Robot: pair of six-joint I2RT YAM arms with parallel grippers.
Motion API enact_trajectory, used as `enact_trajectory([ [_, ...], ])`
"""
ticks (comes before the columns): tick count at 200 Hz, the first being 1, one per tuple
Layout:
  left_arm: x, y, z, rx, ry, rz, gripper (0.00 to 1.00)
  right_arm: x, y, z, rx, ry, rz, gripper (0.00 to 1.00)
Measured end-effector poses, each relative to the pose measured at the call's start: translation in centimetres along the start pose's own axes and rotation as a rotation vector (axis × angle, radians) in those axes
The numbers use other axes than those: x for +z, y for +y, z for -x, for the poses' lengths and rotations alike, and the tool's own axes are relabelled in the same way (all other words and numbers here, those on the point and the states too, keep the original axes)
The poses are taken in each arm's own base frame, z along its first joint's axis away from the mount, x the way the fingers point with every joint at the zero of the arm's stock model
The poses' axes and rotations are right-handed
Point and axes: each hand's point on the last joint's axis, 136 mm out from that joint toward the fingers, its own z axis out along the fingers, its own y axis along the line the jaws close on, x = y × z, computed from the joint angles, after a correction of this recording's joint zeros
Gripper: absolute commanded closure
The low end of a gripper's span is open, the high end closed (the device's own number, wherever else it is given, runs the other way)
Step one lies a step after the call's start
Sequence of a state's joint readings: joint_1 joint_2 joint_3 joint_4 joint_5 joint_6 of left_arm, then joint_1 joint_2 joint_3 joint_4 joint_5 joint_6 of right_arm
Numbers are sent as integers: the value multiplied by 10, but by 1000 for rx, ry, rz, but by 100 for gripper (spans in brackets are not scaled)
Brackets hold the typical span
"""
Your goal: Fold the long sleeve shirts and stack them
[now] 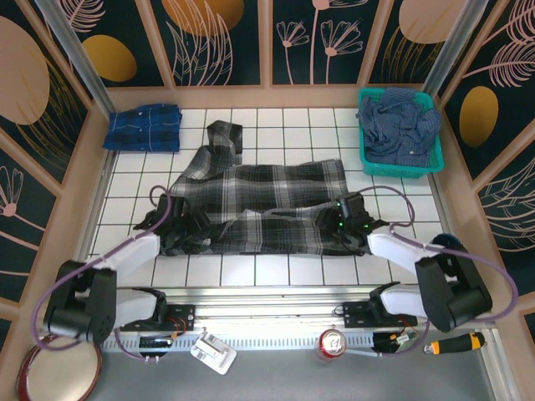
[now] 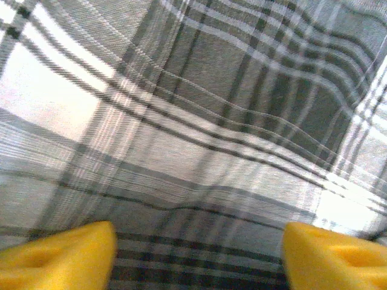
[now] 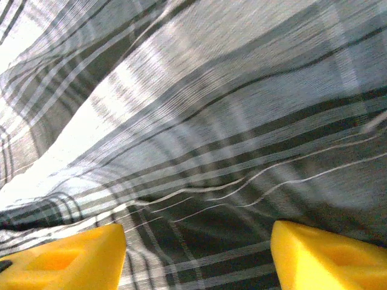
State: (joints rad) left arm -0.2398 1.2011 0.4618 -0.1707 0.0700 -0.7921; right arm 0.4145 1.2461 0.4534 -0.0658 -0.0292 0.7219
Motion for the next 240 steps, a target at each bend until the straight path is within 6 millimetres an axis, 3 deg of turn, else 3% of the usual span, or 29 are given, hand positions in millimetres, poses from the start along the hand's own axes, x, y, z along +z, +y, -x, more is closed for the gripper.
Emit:
enact_trajectory([
  [12,-11,2,1,-4,-4,17,2,-8,-7,1,13,10,-33,28],
  [31,-32,-13,27,-2,-36,60,1,-22,-3,23,11,-6,-68,24],
  [57,-57,-72,102,41,-165,46,1,-48,37,101,-32,-141,-41,16],
  [76,-57,-109,149,81,-231,44,1,-46,61,152,-97,-208,-54,14],
  [91,-40,-131,177,116,-247,59,1,-24,72,177,-165,-209,-88,14],
  [104,-18,-141,191,147,-233,81,1,0,74,187,-214,-182,-124,15],
  [133,45,-147,200,210,-150,140,1,57,66,195,-305,-91,-212,15],
  [165,100,-148,207,251,-81,197,1,90,56,201,-348,-40,-268,21],
  [184,129,-156,217,269,-69,198,15,99,51,206,-350,-30,-279,33],
  [204,149,-164,222,289,-55,186,52,106,47,212,-352,-25,-283,54],
  [217,155,-166,223,301,-46,184,69,107,47,215,-350,-22,-281,71],
  [240,154,-162,219,315,-24,197,91,104,52,223,-366,-27,-269,95],
])
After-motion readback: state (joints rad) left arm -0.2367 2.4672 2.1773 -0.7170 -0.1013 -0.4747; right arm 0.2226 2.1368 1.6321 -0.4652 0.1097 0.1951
